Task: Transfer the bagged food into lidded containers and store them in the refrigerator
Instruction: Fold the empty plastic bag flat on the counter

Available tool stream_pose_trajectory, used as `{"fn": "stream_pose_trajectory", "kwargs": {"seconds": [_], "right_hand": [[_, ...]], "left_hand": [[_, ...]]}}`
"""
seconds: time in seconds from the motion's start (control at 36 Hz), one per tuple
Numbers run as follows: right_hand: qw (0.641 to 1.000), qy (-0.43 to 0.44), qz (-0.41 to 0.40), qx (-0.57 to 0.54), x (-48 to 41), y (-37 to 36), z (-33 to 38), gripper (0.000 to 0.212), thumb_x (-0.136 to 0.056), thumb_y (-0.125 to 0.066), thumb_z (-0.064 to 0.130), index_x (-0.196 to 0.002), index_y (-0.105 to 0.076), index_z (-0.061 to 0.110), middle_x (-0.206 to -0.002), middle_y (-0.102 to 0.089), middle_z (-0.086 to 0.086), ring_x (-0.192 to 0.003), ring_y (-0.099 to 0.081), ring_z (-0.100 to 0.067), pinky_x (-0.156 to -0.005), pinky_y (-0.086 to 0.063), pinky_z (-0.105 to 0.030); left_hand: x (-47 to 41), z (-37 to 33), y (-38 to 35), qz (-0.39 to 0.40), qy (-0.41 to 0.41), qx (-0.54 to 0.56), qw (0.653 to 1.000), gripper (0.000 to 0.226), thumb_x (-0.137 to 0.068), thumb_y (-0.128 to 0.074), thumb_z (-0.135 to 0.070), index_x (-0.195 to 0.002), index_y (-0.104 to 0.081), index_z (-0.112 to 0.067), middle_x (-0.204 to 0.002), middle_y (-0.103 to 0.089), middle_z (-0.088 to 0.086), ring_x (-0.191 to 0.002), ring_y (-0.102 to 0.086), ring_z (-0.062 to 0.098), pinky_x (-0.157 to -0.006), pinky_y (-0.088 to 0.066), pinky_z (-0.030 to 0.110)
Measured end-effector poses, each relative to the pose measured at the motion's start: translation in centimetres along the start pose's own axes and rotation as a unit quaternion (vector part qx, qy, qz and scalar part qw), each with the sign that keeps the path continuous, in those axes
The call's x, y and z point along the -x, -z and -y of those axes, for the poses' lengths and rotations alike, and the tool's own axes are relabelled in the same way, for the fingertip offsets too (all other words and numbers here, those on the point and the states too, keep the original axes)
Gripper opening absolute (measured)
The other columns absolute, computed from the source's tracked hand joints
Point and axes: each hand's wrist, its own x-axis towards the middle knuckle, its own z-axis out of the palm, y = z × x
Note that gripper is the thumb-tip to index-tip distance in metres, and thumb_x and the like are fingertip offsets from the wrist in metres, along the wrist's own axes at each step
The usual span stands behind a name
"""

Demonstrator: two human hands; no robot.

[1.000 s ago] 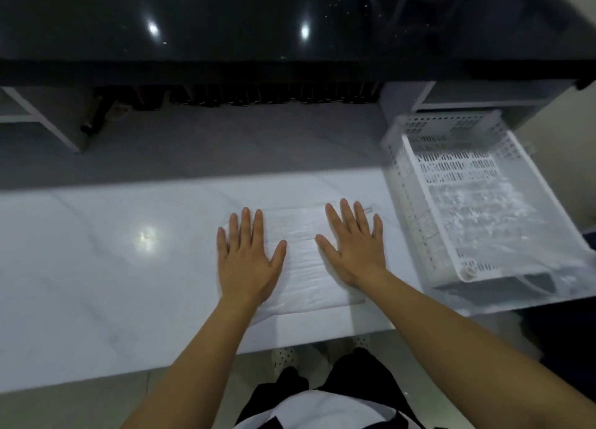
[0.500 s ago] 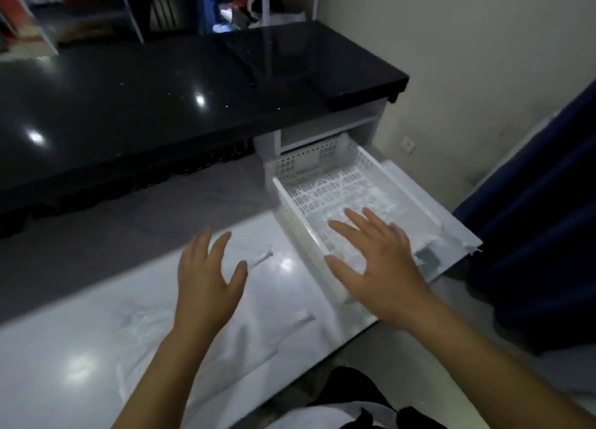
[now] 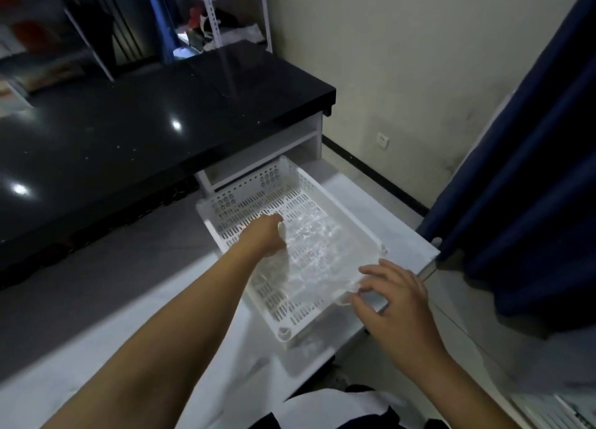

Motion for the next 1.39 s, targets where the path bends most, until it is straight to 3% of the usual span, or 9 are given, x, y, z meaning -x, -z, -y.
{"fn": "stream_pose_trajectory", "kwargs": {"seconds": [0.22,0.33,0.53,0.67,0.83,1.03,1.19,1.33,1.39], "right_hand": [[0.999,-0.006,0.04,-0.026,-1.9,1.7,-3.4,0.019,-0.081,-0.08,0.018,-0.074,-0.066,0.03,-0.115,-0.061,0.02,-0.118,-0.044,0.0,-0.105,-0.028,-0.03],[0.99,-0.016,0.096,-0.102,-3.6,2.8,-4.3,0.019,-0.083,-0.077,0.014,-0.073,-0.067,0.027,-0.11,-0.066,0.02,-0.108,-0.059,-0.007,-0.088,-0.048,-0.03],[0.98,0.07,0.131,-0.135,-7.4,3.9,-3.2,0.019,-0.081,-0.078,0.004,-0.077,-0.071,0.022,-0.101,-0.071,0.016,-0.098,-0.064,0.002,-0.085,-0.046,-0.009],[0.961,0.168,0.17,-0.138,-9.5,1.9,0.7,0.018,-0.079,-0.079,0.006,-0.085,-0.073,0.023,-0.109,-0.07,0.01,-0.106,-0.063,-0.001,-0.092,-0.048,-0.016],[0.915,0.27,0.279,-0.109,-9.7,-4.0,6.3,0.013,-0.08,-0.079,0.013,-0.081,-0.074,0.025,-0.12,-0.061,0.018,-0.118,-0.049,0.005,-0.1,-0.033,-0.015],[0.837,0.387,0.386,0.039,-7.5,-13.7,9.8,0.008,-0.087,-0.07,0.016,-0.092,-0.073,0.02,-0.137,-0.055,-0.002,-0.136,-0.037,-0.021,-0.11,-0.022,-0.026],[0.763,0.42,0.42,0.256,-4.1,-19.5,9.2,0.036,-0.092,-0.051,0.033,-0.126,-0.064,0.034,-0.163,-0.027,-0.001,-0.153,-0.004,-0.026,-0.121,0.007,-0.046],[0.732,0.407,0.396,0.376,-1.8,-20.7,8.1,0.065,-0.089,-0.047,0.047,-0.151,-0.031,0.037,-0.168,0.008,-0.003,-0.149,0.027,-0.031,-0.116,0.016,-0.057],[0.727,0.396,0.402,0.391,-1.6,-20.1,8.3,0.073,-0.087,-0.046,0.056,-0.154,-0.023,0.039,-0.165,0.02,-0.002,-0.145,0.035,-0.029,-0.116,0.016,-0.058]], "left_hand": [[-1.9,0.0,-1.2,-0.009,0.056,0.02,0.998,0.012,-0.083,-0.072,-0.009,-0.088,-0.065,-0.016,-0.095,-0.064,0.001,-0.079,-0.055,0.017,-0.061,-0.038,0.026],[-1.4,-0.1,-0.1,-0.014,0.043,0.056,0.997,0.028,-0.083,-0.075,-0.013,-0.069,-0.053,-0.02,-0.075,-0.056,-0.003,-0.071,-0.052,0.016,-0.06,-0.038,0.027],[6.8,3.1,6.0,-0.085,0.042,0.359,0.929,0.011,-0.086,-0.075,-0.01,-0.093,-0.068,-0.015,-0.08,-0.074,0.004,-0.071,-0.073,0.014,-0.061,-0.056,0.021],[17.2,8.1,7.7,-0.208,0.039,0.471,0.856,0.053,-0.086,-0.074,-0.003,-0.125,-0.059,-0.035,-0.09,-0.075,0.008,-0.077,-0.073,0.023,-0.064,-0.06,0.029],[28.4,13.1,5.1,-0.332,0.127,0.445,0.822,0.032,-0.092,-0.065,0.001,-0.103,-0.069,-0.029,-0.093,-0.072,-0.001,-0.077,-0.069,0.018,-0.067,-0.061,0.034],[34.9,18.0,-2.2,-0.382,0.258,0.459,0.759,0.043,-0.09,-0.063,0.006,-0.098,-0.076,-0.033,-0.099,-0.073,-0.003,-0.078,-0.071,0.018,-0.067,-0.06,0.025],[36.1,22.0,-8.9,-0.333,0.329,0.492,0.734,0.041,-0.088,-0.064,0.007,-0.093,-0.076,-0.032,-0.102,-0.072,0.003,-0.079,-0.071,0.021,-0.071,-0.06,0.028],[35.9,24.0,-11.8,-0.287,0.352,0.473,0.755,0.039,-0.088,-0.063,-0.001,-0.098,-0.071,-0.038,-0.105,-0.073,0.002,-0.068,-0.061,0.021,-0.061,-0.051,0.032],[35.9,24.2,-12.1,-0.272,0.351,0.446,0.777,0.032,-0.091,-0.065,-0.009,-0.105,-0.069,-0.038,-0.116,-0.067,0.0,-0.083,-0.062,0.016,-0.066,-0.05,0.022]]}}
